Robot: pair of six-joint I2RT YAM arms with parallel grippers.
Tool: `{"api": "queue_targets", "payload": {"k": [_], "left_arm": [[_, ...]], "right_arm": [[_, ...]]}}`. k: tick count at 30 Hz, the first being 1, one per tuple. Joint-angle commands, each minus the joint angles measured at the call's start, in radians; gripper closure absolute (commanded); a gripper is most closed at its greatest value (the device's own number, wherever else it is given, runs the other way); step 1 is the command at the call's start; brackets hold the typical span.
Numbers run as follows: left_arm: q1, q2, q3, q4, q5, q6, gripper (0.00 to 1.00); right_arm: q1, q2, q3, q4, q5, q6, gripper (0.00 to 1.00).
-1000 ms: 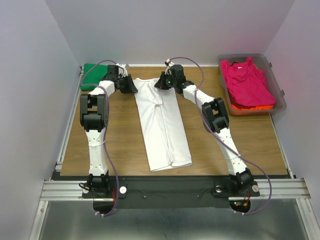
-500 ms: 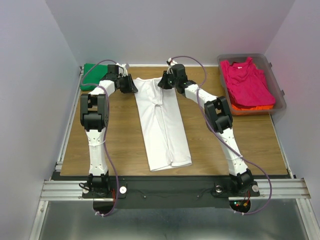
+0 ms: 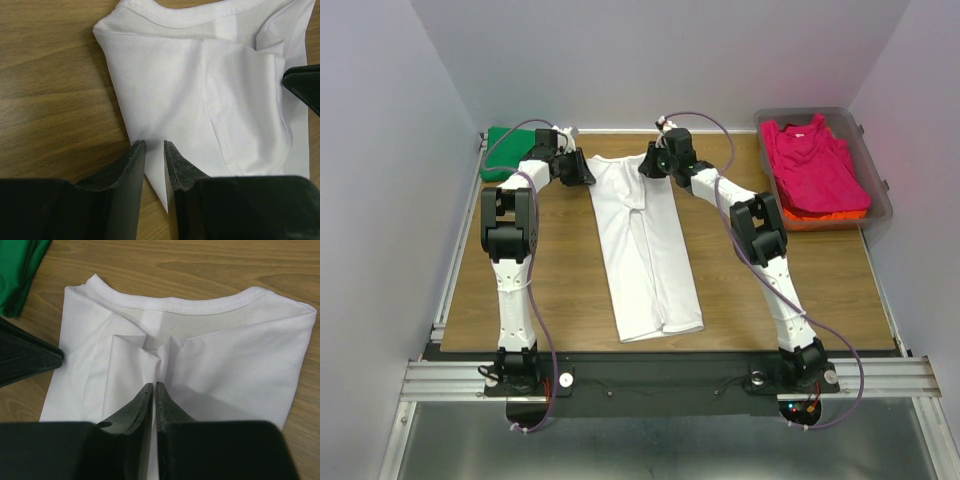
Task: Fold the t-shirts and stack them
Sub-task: Fold the tshirt
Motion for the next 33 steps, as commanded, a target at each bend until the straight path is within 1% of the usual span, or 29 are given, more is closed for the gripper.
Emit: {"api": "queue_targets", "payload": {"k": [1,2,9,10,11,12,14,17,22,26,27,30,32,33], "left_arm": [[0.009,0.021,0.031,-0.032,-0.035,0.021,0.66],[0.009,0.026,0.034,-0.032,-0.033,0.021,0.66],[0.009,0.033,0.044,-0.037,-0.035,0.019,0.66],[0.009,0.035,0.046,-0.038,-0.033,0.018,0.66],[0.009,0.033,0.048,-0.038,-0.035,0.018,0.66],[0.009,0.033,0.048,-0.038,-0.035,0.018,0.66],[0.009,0.033,0.046,-0.038,-0.035,0.019,0.66],[0.009,0.036,0.048,-0.038,-0.033,0.019,0.66],[0.01,0.036,0.049,-0.04,-0.033,0.016,0.66],[0.01,0.038,0.051,-0.038,-0.033,0.016,0.66],[0.01,0.04,0.052,-0.04,-0.033,0.016,0.66],[0.01,0.04,0.052,-0.04,-0.033,0.015,0.66],[0.01,0.041,0.054,-0.04,-0.033,0.015,0.66],[0.01,0.04,0.052,-0.038,-0.033,0.015,0.66]], "right_arm": [[-0.012,-0.078,-0.004,0.051,0.012,0.001,0.92],[-0.012,-0.079,-0.004,0.051,0.01,0.001,0.99],[-0.02,-0.082,-0.009,0.051,-0.013,0.007,0.99],[-0.021,-0.078,-0.006,0.05,-0.021,0.015,0.98],[-0.021,-0.078,-0.003,0.05,-0.028,0.019,0.91],[-0.021,-0.078,-0.001,0.051,-0.036,0.036,0.74],[-0.021,-0.067,0.005,0.051,-0.057,0.045,0.65],[-0.021,-0.05,0.016,0.051,-0.085,0.073,0.63],[-0.023,-0.027,0.022,0.05,-0.113,0.102,0.63],[-0.021,-0.021,0.017,0.05,-0.125,0.105,0.69],[-0.021,-0.02,0.017,0.048,-0.131,0.107,0.73],[-0.021,-0.016,0.02,0.05,-0.134,0.107,0.74],[-0.021,-0.018,0.017,0.048,-0.124,0.108,0.69],[-0.021,-0.02,0.011,0.05,-0.108,0.107,0.62]]}}
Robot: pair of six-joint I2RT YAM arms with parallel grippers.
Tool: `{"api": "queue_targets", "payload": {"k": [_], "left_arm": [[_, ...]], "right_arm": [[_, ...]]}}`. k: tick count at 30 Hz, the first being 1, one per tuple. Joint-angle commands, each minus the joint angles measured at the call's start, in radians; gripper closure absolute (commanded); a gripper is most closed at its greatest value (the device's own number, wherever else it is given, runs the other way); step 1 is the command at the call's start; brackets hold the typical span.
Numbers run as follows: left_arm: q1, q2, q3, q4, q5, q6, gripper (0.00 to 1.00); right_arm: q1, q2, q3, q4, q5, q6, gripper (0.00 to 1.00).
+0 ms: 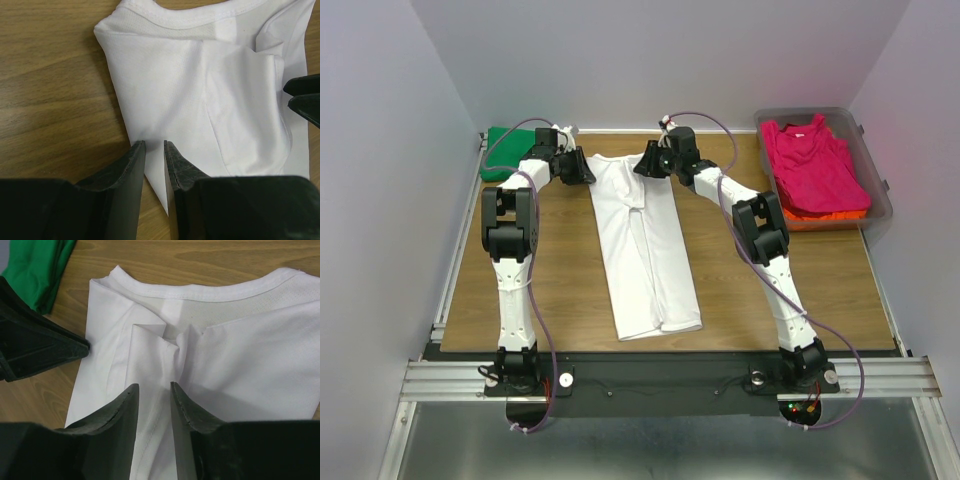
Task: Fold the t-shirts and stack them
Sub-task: Fold the tshirt
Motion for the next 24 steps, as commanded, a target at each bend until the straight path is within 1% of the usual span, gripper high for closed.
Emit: {"api": "queue_targets", "payload": {"k": [1,14,21,23,24], "left_arm": [[0.01,0.022,0.026,-0.036,-0.034,0.015,0.66],[0.01,0.025,0.032,-0.037,-0.034,0.012,0.66],[0.01,0.028,0.035,-0.037,-0.033,0.012,0.66],[0.01,0.031,0.037,-0.039,-0.033,0.011,0.66],[0.01,0.032,0.037,-0.037,-0.033,0.011,0.66]], "right_arm": [[-0.003,-0.016,0.016,0.047,0.007,0.006,0.62],[-0.003,0.013,0.014,0.043,0.019,0.0,0.63],[-0.003,0.02,0.019,0.043,0.007,0.003,0.7],[-0.003,0.016,0.019,0.044,0.01,0.0,0.7],[-0.003,0.018,0.019,0.043,0.011,0.002,0.67]]}}
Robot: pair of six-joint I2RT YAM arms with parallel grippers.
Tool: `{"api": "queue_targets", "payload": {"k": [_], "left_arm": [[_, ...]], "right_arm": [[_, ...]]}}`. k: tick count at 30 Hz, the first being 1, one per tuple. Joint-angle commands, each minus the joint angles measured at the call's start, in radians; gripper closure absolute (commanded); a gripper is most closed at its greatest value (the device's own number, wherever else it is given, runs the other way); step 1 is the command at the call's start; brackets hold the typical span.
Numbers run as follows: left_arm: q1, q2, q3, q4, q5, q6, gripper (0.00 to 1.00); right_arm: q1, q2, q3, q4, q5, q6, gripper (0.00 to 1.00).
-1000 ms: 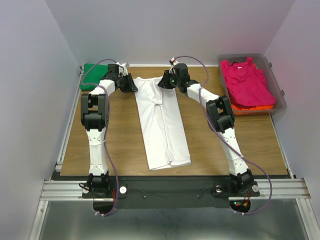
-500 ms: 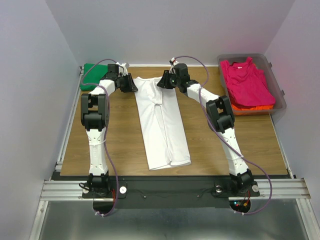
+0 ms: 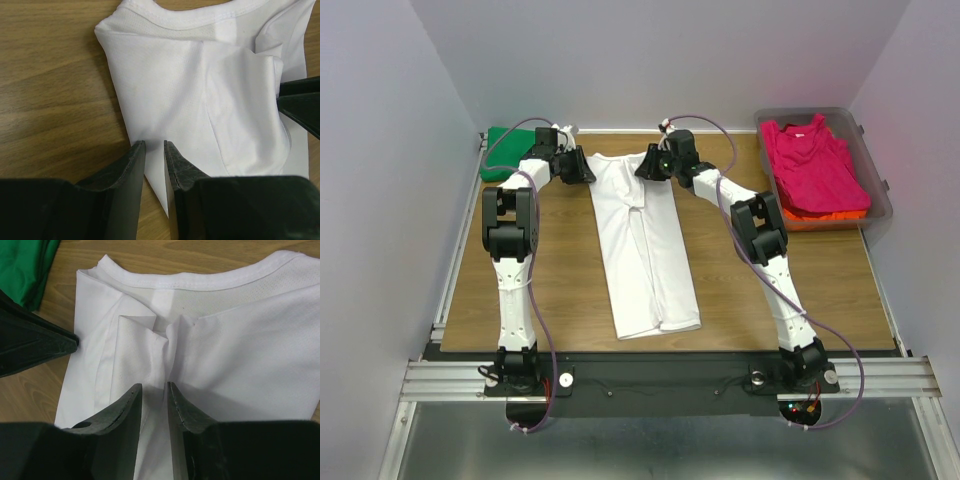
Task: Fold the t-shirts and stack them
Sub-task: Fold the tshirt
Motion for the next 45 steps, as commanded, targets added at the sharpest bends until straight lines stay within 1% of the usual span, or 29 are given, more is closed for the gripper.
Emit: {"api": "queue_targets", "payload": {"k": [1,4,8,9,11,19,28,29,32,36,37,38,39,41,42,45], "left_arm": [[0.008,0.024,0.026,-0.039,-0.034,0.014,0.66],[0.008,0.025,0.024,-0.037,-0.033,0.014,0.66],[0.008,0.024,0.024,-0.037,-0.033,0.014,0.66],[0.008,0.025,0.027,-0.039,-0.034,0.014,0.66],[0.008,0.025,0.026,-0.037,-0.033,0.014,0.66],[0.01,0.027,0.03,-0.037,-0.037,0.012,0.66],[0.008,0.03,0.032,-0.039,-0.039,0.012,0.66],[0.008,0.028,0.034,-0.042,-0.039,0.012,0.66],[0.01,0.033,0.037,-0.045,-0.039,0.012,0.66],[0.01,0.033,0.038,-0.043,-0.04,0.014,0.66],[0.01,0.034,0.04,-0.045,-0.04,0.012,0.66],[0.01,0.034,0.04,-0.045,-0.04,0.012,0.66],[0.01,0.034,0.04,-0.045,-0.04,0.012,0.66],[0.01,0.034,0.041,-0.046,-0.04,0.011,0.66],[0.01,0.034,0.04,-0.045,-0.039,0.012,0.66],[0.01,0.034,0.04,-0.046,-0.039,0.011,0.66]], "right_arm": [[-0.003,-0.005,0.016,0.045,0.01,0.003,0.65],[-0.003,-0.003,0.013,0.043,0.015,0.003,0.63],[-0.003,-0.006,0.016,0.043,0.007,0.001,0.83],[-0.003,-0.008,0.017,0.043,0.006,0.003,0.92],[-0.003,-0.02,0.011,0.043,0.007,0.0,0.99],[-0.009,-0.118,-0.047,0.045,0.039,-0.037,0.99],[-0.023,-0.144,-0.093,0.043,0.059,-0.05,0.99],[-0.026,-0.144,-0.095,0.043,0.059,-0.048,0.96],[-0.029,-0.144,-0.093,0.042,0.053,-0.045,0.93],[-0.031,-0.141,-0.084,0.043,0.035,-0.037,0.8],[-0.032,-0.138,-0.079,0.043,0.027,-0.036,0.8],[-0.032,-0.137,-0.076,0.042,0.01,-0.036,0.81],[-0.032,-0.134,-0.076,0.043,0.006,-0.033,0.9],[-0.032,-0.137,-0.078,0.042,0.003,-0.031,0.97],[-0.032,-0.14,-0.084,0.042,0.003,-0.031,0.99],[-0.035,-0.152,-0.096,0.043,0.018,-0.033,0.99]]}}
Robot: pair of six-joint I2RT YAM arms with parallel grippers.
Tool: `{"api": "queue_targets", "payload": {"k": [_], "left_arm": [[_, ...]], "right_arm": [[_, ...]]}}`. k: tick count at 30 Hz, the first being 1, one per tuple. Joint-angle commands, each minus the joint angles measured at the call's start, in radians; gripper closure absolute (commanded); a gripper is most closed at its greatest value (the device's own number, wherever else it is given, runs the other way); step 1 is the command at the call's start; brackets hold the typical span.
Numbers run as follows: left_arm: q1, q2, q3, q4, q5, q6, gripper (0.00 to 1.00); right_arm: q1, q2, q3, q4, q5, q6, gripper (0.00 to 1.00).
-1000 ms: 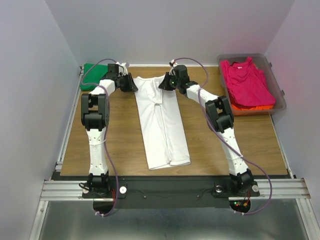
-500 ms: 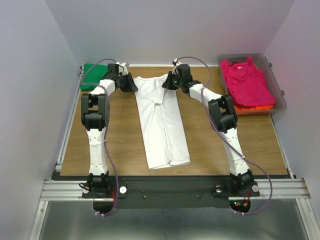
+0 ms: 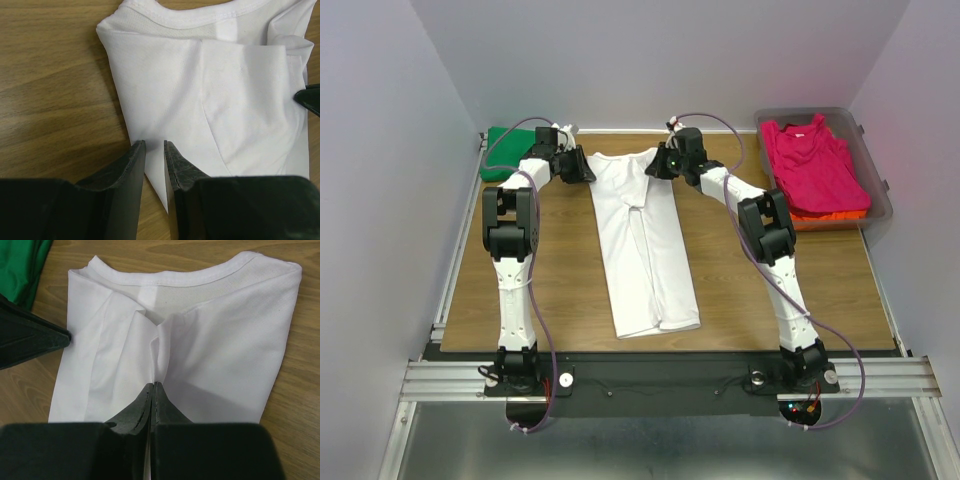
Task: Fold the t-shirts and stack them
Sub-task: Fold the tshirt
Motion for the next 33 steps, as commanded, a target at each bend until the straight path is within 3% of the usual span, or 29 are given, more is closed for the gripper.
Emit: {"api": "queue_targets", "payload": {"k": [1,16,18,21,33], "left_arm": [[0.01,0.027,0.025,-0.045,-0.037,0.011,0.66],[0.018,0.041,0.045,-0.056,-0.04,0.003,0.66],[0.018,0.043,0.046,-0.057,-0.035,0.013,0.66],[0.018,0.029,0.042,-0.065,0.026,0.032,0.64],[-0.001,-0.227,-0.092,0.044,0.244,0.103,0.59]], "right_arm": [[-0.007,-0.083,-0.016,0.043,0.005,-0.009,0.99],[-0.037,-0.106,-0.105,0.043,0.055,-0.035,0.99],[-0.037,-0.105,-0.106,0.04,0.053,-0.042,0.95],[-0.037,-0.117,-0.109,0.037,0.039,-0.046,0.66],[-0.063,-0.172,-0.02,0.037,-0.245,-0.023,0.57]]}}
